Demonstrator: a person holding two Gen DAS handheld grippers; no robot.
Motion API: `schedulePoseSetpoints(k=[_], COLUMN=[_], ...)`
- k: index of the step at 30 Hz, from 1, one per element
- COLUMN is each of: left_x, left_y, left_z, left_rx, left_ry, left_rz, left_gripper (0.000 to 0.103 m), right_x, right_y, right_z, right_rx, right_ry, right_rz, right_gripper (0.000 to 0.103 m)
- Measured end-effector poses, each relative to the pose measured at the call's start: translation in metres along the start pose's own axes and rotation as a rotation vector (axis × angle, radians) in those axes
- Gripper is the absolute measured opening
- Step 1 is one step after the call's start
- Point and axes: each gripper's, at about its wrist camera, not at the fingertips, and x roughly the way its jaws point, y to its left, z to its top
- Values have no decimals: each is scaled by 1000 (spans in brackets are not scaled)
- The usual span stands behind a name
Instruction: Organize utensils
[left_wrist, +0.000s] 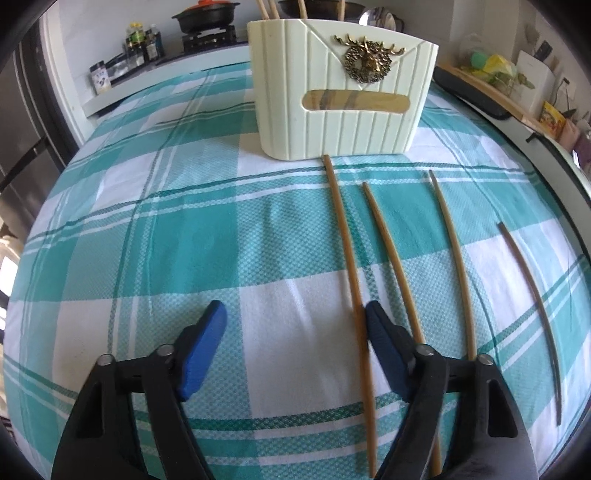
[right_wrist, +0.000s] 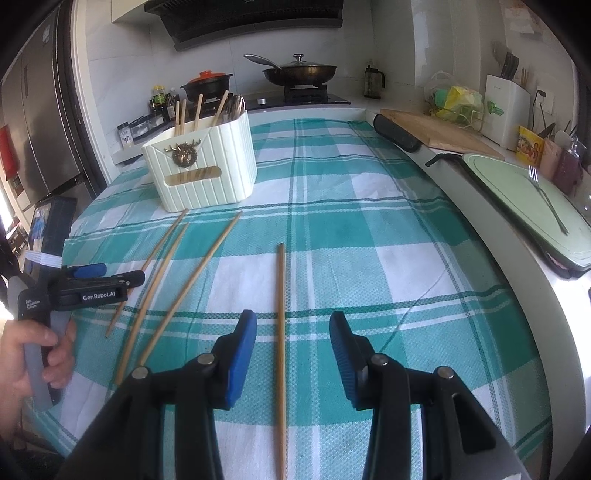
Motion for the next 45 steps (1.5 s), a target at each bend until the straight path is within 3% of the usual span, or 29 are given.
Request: schedulePoseSetpoints(k=[2,3,4,5,13,19,23,24,29,37,42,44,45], left_x=[-4,-6,-9,-11,-37,-57,-58,-57,-36,1,10,11,11], left_y=[-6,-10,-13,-16,2,7,11,12,16,12,12,10,9], left_z=[-1,-2,-5,-8,-45,-70,-57,-53,-24,9,23,26,26], left_rx=[26,42,52,58,5,34,46,53,86,139,154,160,162], left_ry=[1,4,3,4,29,60,43,40,59,113,153,171,176], left_rz=[-18,-32,-35,-30,-41,-52,-91,-101,-108,-105,-124,-124,-119], left_gripper=[39,31,15,4,3,7,37,39,39,39,39,33,27], right_x=[-1,-3,-4,-5,-12,-10,-4,-1,25,85,124,132,136], right_y=[-1,-2,-3,-4,-23,-29,-23,-21,-12,-1,18,25,29], right_z=[-2,-2,-2,-3,-10,-15,-7,-5,10,41,60,69,73], right_rx=[4,5,7,8,37,46,28,20,-20,-139,-214,-237,-244], right_ry=[2,-1,-3,-5,7,67,88,99,174,315,356,359,365], right_rz=[-1,-3,-6,-10,-34,-11,38,54,109,111,61,42,41], right_gripper=[42,42,42,42,42,44,50,50,50,50,50,49,42])
